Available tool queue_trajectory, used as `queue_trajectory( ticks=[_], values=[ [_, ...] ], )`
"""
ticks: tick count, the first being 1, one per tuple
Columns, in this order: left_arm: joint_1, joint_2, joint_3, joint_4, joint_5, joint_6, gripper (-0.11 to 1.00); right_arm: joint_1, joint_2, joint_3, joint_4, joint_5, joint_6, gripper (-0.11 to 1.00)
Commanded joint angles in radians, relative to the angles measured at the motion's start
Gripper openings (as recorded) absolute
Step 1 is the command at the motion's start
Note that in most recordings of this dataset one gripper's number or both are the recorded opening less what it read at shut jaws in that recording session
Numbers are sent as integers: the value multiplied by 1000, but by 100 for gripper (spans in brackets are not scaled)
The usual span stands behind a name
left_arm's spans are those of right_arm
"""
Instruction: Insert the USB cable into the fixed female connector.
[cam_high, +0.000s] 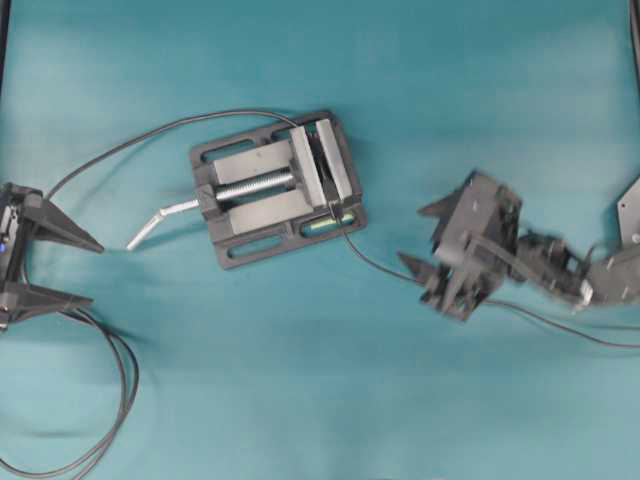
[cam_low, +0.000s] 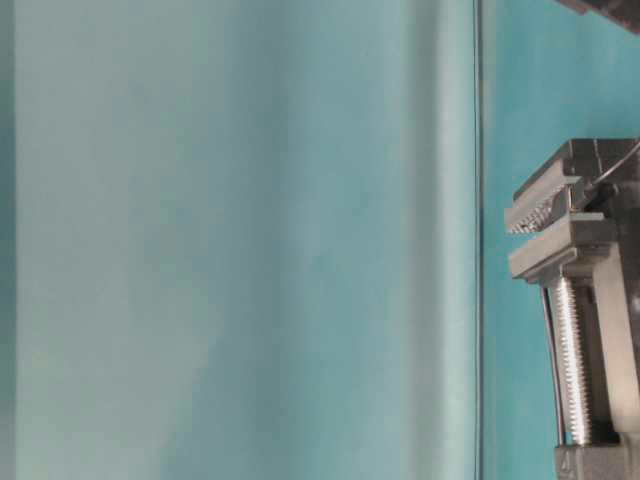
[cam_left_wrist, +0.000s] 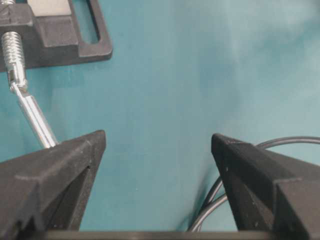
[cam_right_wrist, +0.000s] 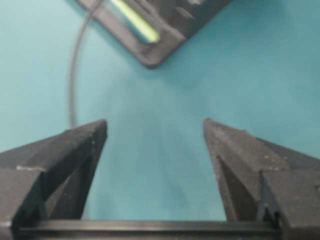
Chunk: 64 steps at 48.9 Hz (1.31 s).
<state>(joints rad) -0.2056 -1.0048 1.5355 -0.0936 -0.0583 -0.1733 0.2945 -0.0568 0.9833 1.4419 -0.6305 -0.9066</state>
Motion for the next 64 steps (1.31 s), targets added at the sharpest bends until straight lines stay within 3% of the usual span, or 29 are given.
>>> queue_trajectory(
  ticks=[1,11,22,31,41,48,64],
  values=[
    [3,5,-5,-2,-23,-14,100,-71,-89,34,-91,63,5,81],
    [3,-11,0,0,-20,-17,100,-229,-242,118,-285,175,38,81],
    [3,-26,3,0,-17,-17,100,-319,-385,218,-417,295,51,81],
    [3,-26,3,0,-17,-17,100,-324,-594,336,-430,321,64,82],
    [3,-26,3,0,-17,-17,100,-322,-905,456,-437,321,133,81],
    [3,-28,3,0,-17,-17,100,-305,-1065,506,-497,344,137,80],
    [3,-28,3,0,-17,-17,100,-304,-1080,494,-647,575,137,71]
  ],
)
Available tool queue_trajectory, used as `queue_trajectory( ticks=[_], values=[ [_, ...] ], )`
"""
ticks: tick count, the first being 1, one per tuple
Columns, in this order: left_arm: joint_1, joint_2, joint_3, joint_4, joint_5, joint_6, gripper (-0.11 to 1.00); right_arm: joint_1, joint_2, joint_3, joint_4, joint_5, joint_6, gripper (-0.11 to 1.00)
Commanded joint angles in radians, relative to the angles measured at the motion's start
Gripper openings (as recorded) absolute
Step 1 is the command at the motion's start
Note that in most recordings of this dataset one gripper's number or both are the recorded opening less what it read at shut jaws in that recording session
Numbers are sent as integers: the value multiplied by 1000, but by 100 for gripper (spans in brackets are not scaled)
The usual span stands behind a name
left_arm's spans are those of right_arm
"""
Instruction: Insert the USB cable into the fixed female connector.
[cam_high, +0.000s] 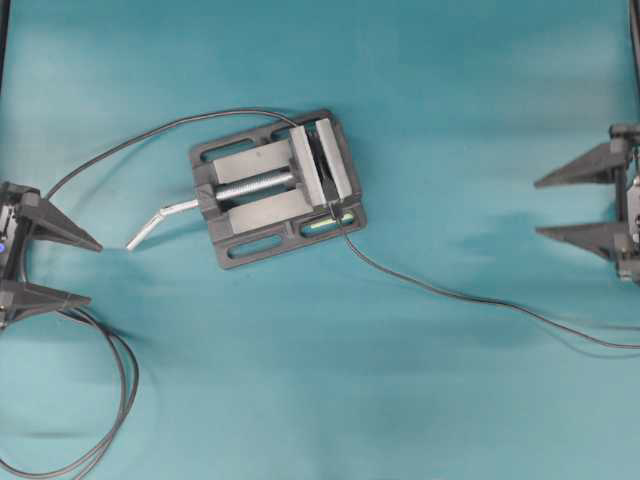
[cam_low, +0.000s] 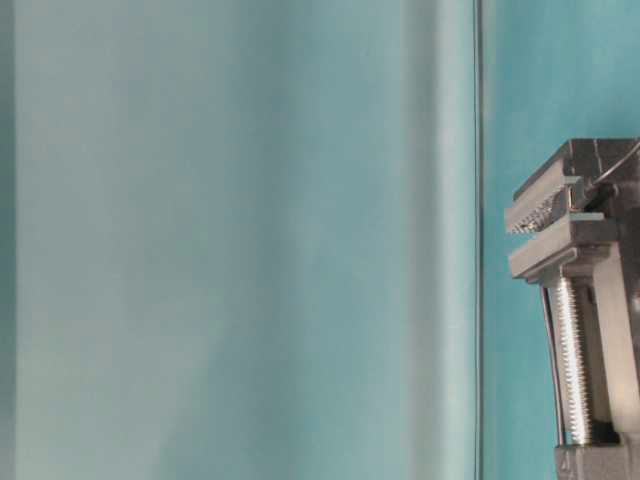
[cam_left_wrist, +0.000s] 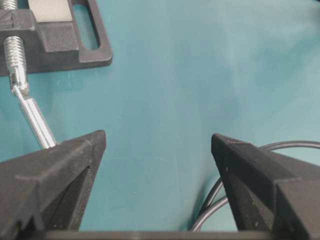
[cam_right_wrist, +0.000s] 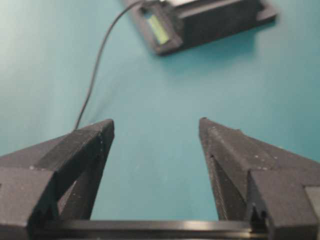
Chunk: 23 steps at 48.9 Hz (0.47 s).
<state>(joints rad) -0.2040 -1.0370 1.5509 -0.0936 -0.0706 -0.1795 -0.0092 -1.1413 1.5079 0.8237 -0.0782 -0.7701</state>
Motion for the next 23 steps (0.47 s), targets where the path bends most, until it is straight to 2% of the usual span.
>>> queue_trajectory(
  ticks=[1,9,17,23],
  values=[
    [2,5,-12,0,-5,-11,100,0,5,-32,-41,23,0,72],
    [2,5,-12,0,-5,-11,100,0,5,-52,-130,51,6,72],
    [2,5,-12,0,-5,-11,100,2,5,-67,-143,155,21,72],
    [2,5,-12,0,-5,-11,100,2,5,-84,-146,169,55,72]
  ],
)
